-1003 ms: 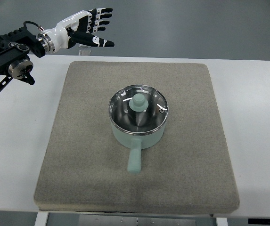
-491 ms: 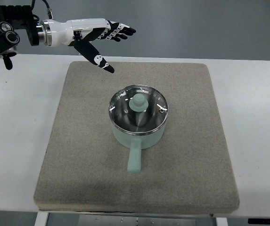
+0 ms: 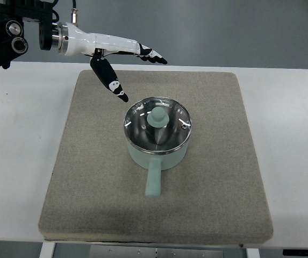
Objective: Place lid left of pot with left hand
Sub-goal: 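Swing the left hand over the saucepan toward the lid knob, then lower the left hand and close its fingers around the green lid knob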
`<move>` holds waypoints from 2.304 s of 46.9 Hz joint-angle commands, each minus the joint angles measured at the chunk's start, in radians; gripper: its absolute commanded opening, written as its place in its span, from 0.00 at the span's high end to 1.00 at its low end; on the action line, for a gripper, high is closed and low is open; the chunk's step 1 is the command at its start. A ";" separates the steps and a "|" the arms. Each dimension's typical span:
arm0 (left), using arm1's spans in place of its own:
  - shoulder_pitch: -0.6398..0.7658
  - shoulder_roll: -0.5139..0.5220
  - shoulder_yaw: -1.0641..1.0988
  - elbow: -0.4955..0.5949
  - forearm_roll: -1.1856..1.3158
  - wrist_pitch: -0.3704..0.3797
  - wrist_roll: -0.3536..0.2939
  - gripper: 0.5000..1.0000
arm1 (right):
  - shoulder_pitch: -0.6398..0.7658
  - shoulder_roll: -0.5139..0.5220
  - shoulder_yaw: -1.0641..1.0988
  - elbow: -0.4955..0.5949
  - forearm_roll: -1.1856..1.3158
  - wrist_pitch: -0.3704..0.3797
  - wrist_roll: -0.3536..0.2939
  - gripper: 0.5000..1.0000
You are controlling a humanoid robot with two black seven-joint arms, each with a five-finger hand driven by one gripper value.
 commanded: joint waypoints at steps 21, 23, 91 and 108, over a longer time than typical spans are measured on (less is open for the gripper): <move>-0.021 -0.070 -0.001 -0.053 0.264 -0.024 -0.107 0.00 | 0.000 0.000 -0.001 0.000 0.000 0.000 0.000 0.16; -0.028 -0.078 0.000 -0.053 0.276 -0.024 -0.112 0.00 | 0.000 0.000 0.000 0.000 0.000 0.000 0.000 0.16; -0.069 -0.142 -0.003 -0.050 0.700 -0.008 -0.249 0.00 | 0.000 0.000 0.000 0.000 0.000 0.000 0.000 0.16; -0.063 -0.191 -0.003 -0.039 0.698 -0.004 -0.249 0.00 | 0.000 0.000 -0.001 0.000 0.000 0.000 0.000 0.16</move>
